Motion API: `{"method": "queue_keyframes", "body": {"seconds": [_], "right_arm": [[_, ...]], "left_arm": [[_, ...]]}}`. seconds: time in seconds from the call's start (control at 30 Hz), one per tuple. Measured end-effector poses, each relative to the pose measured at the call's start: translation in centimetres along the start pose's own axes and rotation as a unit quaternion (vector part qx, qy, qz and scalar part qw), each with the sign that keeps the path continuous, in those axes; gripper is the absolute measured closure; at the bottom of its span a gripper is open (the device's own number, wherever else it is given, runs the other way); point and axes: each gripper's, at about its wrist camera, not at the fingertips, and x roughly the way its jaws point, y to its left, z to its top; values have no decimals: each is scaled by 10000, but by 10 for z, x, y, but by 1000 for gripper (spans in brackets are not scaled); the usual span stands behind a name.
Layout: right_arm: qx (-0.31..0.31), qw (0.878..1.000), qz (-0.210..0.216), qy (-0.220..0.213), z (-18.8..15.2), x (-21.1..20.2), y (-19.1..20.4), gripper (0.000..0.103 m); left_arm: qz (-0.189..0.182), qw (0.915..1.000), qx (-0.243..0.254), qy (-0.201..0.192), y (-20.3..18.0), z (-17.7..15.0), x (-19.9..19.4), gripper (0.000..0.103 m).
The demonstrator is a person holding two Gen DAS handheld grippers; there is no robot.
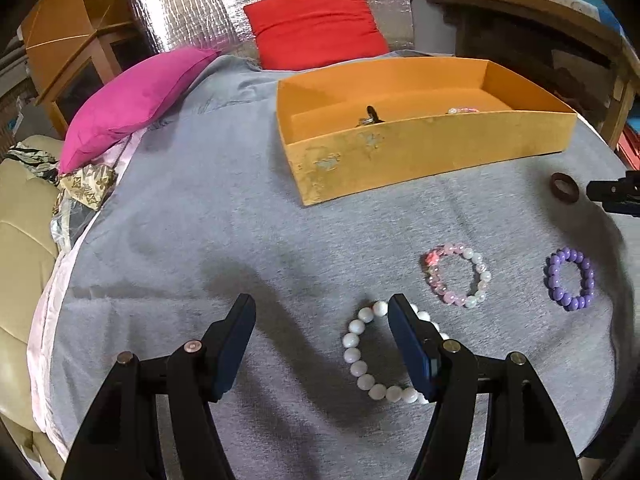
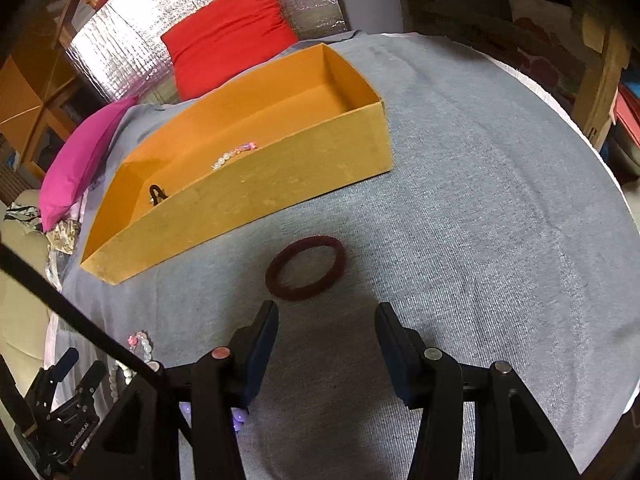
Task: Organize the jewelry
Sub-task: 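Grasp the pink-and-clear bead bracelet with the left gripper while the right gripper grasps the dark red band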
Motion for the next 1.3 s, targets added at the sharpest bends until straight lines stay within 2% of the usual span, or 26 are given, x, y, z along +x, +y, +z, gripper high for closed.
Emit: {"method": "queue_keyframes", "body": {"seconds": [0.33,0.6,0.8,0.87,0.97,1.13,1.23,1.3], "right_arm": [[265,9995,-93,-117,16,4,-10,49],[144,9999,-23,-79,12,2,-10,49],[184,9998,-66,-67,21,13,-9,49],[164,9998,-77,-6,25,21,-7,49],[83,9998,-165,63,29,32,-3,54],[-273,9978,-603,-21,34,41,6,64],[-591,9940,-913,-77,30,43,15,78],[-735,9927,-949,-85,28,43,20,88]], "left_arm": [[-220,9998,-15,6,-11,16,5,34],[-222,9996,-108,101,-2,9,9,34],[-568,9983,-133,42,-9,14,8,34],[-817,9966,-77,26,-15,18,8,34],[-1066,9943,-82,22,-17,21,10,34],[-1560,9875,-193,120,-13,28,20,34],[-1569,9875,-133,113,-15,29,24,34],[-1594,9872,-8,109,-19,27,24,37]]}}
